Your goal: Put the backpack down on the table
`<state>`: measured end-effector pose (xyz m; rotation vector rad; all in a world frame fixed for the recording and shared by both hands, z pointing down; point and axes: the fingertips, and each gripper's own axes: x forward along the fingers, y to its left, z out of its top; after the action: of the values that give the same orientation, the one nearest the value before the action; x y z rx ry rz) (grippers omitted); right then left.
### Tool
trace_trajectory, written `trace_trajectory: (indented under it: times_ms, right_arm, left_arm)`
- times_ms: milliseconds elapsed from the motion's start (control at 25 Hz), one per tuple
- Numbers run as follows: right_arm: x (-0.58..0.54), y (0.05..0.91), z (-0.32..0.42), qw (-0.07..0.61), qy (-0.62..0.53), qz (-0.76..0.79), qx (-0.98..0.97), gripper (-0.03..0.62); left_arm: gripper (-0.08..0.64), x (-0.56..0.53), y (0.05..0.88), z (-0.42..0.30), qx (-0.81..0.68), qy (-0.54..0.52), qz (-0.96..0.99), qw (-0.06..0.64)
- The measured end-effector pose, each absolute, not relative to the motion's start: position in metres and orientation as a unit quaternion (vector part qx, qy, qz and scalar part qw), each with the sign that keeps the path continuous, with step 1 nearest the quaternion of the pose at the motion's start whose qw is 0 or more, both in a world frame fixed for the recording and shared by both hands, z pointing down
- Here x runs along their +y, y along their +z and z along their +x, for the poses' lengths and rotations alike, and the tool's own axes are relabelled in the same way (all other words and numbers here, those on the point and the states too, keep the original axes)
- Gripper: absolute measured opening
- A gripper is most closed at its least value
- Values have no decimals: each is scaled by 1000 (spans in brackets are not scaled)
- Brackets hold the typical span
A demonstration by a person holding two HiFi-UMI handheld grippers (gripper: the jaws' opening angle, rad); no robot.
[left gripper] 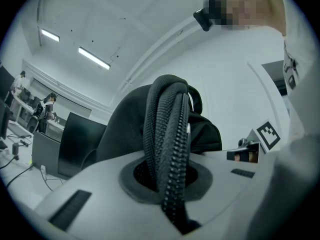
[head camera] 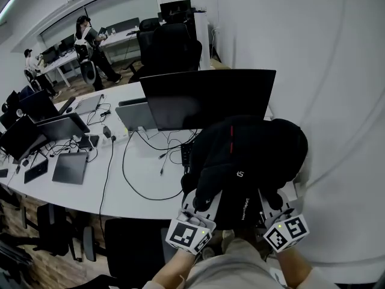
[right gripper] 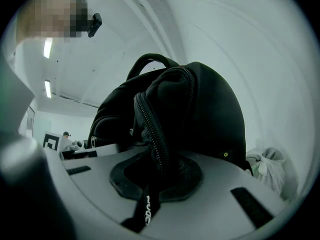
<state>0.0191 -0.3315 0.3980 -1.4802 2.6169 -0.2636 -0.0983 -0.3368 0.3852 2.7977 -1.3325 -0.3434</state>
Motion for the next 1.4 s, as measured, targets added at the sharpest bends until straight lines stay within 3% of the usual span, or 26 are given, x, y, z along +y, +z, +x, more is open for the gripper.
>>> trace_trajectory:
  times_ms: [1400]
  right_arm:
    - [-502, 466, 43, 47, -87, -489, 867, 26]
  left_arm:
    - [23, -502, 459, -76, -462, -102, 881, 13]
